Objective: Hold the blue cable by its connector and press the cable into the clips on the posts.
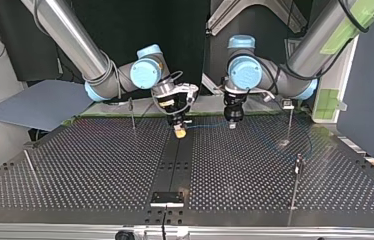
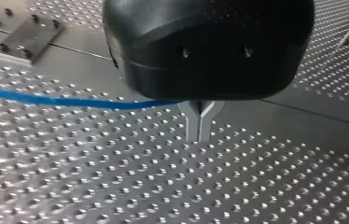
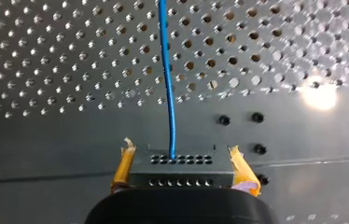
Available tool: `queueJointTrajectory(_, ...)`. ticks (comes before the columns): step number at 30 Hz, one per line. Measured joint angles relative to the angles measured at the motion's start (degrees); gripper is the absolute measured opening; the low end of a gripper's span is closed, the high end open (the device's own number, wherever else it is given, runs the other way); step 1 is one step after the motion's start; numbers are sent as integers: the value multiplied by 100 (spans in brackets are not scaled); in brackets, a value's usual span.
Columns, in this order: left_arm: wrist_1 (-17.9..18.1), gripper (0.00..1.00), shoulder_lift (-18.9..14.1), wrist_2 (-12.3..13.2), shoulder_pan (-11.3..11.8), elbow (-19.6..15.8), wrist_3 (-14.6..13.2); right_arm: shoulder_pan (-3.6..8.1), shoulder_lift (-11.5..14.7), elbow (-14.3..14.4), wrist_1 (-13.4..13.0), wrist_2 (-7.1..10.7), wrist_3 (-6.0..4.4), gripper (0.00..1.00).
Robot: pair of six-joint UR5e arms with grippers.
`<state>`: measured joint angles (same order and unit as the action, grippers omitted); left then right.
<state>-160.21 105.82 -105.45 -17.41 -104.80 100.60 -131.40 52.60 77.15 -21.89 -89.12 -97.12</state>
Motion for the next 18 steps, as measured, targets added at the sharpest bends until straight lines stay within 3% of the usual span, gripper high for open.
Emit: queueJointTrajectory(18,795,0,857,-124,-284,-190,-85,139,-15,973,-942,-347,167,0)
